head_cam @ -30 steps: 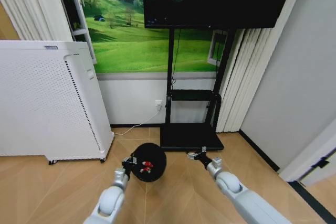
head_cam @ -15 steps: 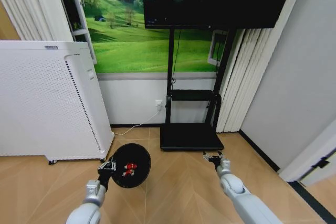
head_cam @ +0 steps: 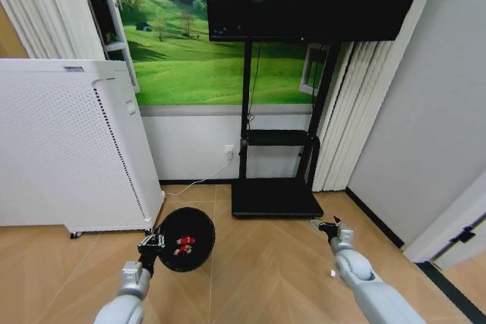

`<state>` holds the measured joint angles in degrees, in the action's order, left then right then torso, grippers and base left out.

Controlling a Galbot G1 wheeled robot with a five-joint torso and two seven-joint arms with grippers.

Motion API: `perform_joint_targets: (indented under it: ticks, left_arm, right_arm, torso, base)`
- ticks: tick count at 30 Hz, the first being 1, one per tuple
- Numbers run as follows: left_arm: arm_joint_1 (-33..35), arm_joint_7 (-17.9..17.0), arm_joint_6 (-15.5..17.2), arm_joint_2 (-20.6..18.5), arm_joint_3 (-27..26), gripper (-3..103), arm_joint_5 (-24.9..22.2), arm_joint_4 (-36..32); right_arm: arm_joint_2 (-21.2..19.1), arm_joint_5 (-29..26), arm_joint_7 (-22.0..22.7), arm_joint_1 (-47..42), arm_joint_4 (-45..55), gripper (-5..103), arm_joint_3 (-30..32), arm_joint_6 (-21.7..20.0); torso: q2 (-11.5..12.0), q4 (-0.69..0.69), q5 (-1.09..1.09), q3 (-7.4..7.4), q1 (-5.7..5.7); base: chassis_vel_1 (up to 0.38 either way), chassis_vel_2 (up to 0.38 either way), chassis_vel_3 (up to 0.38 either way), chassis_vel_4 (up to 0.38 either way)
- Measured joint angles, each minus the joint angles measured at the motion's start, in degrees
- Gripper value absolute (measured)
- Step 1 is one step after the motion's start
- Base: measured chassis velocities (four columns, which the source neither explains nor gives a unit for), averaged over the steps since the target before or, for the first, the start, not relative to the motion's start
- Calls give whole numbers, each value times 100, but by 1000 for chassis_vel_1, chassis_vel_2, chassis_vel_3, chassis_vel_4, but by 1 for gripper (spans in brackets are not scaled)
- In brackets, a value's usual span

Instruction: Pick up the trash bin and place the garbage on the floor into it.

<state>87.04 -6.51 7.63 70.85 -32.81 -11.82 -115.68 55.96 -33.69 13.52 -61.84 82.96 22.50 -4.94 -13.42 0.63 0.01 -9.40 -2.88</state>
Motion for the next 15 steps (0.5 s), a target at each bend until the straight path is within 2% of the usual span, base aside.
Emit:
perform_joint_targets:
  ticks: [8,13,15]
  left_arm:
    - [-5,-4,-3,25,11,6,14,39]
    - [-20,-8,-4,23,5,6,14,64]
    - [-25,-9,-6,26,4,6,11,76]
  right_arm:
    - [50,-40,-101,74,-104,100,-97,42]
    - [72,-39,-129,136,-180,100,-184,43]
    - [73,-45,-143,151,-204,100,-218,45]
  torso:
    - [0,1,-1,0,0]
    - [0,0,-1,0,0]
    - [0,3,0,0,0]
  base:
    - [-10,-14,12,9]
    - [-106,-111,103,104]
    - [-195,-171,170,165]
